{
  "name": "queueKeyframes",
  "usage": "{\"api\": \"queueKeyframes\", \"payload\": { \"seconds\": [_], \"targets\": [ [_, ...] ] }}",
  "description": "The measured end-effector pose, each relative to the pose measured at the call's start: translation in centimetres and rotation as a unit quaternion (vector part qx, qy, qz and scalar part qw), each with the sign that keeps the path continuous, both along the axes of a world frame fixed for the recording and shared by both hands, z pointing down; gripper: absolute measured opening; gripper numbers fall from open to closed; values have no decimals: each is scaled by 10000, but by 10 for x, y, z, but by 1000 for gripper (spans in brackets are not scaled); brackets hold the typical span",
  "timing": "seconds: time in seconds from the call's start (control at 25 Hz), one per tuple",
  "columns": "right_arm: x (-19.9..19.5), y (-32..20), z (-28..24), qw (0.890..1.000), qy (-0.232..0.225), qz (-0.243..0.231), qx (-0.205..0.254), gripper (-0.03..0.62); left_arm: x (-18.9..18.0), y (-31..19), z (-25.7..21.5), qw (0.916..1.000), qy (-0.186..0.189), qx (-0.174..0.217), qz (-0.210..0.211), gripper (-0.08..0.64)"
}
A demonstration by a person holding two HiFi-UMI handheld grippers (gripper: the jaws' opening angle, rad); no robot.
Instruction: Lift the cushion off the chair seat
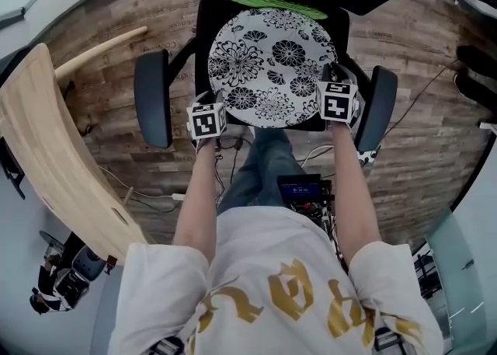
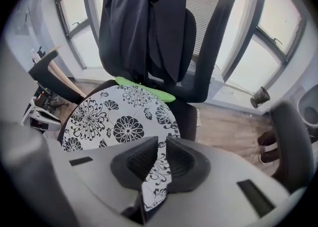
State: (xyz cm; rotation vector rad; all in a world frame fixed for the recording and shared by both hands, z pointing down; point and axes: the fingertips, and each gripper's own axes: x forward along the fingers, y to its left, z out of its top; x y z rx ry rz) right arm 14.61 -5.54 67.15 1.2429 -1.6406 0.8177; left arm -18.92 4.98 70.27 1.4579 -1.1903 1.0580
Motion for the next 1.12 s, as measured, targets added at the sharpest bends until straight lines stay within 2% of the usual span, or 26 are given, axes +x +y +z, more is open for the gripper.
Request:
{"api": "queueKeyframes", "payload": {
  "seconds": [0.04, 0.12, 0.2, 0.44, 0.64, 0.76, 0.96, 1.12],
  "targets": [
    [-1, 0, 3, 10000, 22, 11, -18, 23, -3, -1, 0, 10000, -11, 32, -61, 86],
    [-1, -2, 10, 9999, 93, -15, -39, 90, -6, -3, 3, 9999, -28, 52, -139, 86],
    [-2, -4, 18, 9998, 160, -79, -74, 127, -6, -4, 8, 9999, -42, 23, -131, 92],
    [5, -19, 42, 9996, 261, 38, -67, 182, -11, -6, 19, 9997, -100, 15, -240, 94],
    [18, -22, 66, 9987, 344, 206, -312, 202, -4, -1, 31, 9988, -4, -141, -464, 100],
    [25, -14, 80, 9970, 372, 398, -556, 210, -5, -2, 38, 9982, -111, -163, -573, 100],
    [28, -10, 90, 9959, 437, 456, -649, 210, -3, -5, 43, 9984, -193, -287, -437, 69],
    [26, -8, 93, 9962, 439, 302, -696, 210, -3, -4, 43, 9988, -292, -239, -308, 59]
  ]
}}
